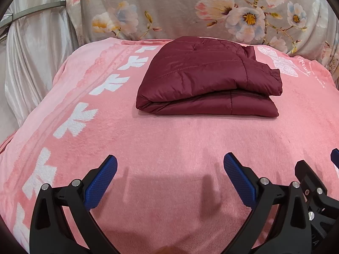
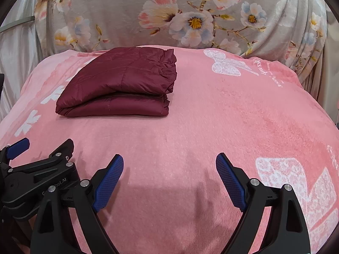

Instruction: Fold large clothes

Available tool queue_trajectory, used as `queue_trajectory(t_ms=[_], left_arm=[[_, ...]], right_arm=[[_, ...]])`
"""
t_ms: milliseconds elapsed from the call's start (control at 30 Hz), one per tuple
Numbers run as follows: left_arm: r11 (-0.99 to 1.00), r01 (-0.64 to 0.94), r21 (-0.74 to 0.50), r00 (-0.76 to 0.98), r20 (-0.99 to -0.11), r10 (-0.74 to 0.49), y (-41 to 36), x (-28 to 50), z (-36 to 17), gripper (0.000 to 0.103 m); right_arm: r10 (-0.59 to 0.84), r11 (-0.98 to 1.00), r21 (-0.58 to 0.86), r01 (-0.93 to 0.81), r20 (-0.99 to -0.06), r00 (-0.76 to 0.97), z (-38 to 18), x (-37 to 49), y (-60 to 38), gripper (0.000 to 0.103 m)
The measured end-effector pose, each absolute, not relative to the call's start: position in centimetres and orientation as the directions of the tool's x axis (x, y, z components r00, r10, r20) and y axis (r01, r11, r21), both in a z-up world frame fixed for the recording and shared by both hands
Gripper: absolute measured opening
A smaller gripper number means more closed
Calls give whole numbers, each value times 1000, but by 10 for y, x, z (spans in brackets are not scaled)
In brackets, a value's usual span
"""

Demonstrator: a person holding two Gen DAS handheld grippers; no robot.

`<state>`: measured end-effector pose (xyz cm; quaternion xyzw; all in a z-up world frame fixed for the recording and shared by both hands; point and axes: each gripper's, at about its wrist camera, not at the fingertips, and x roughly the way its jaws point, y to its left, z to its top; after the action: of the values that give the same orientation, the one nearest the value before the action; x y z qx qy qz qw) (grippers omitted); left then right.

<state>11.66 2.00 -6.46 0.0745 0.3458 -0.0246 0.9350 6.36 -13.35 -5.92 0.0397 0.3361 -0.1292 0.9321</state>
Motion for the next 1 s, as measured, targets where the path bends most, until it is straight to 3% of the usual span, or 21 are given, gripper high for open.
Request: queue_trajectory(t_ms=[1000], left_arm=[[988, 102, 118, 759, -651, -1, 20, 118, -65, 97]], right_arm=[[-217, 964, -19, 265, -632, 744, -58, 62, -133, 87]])
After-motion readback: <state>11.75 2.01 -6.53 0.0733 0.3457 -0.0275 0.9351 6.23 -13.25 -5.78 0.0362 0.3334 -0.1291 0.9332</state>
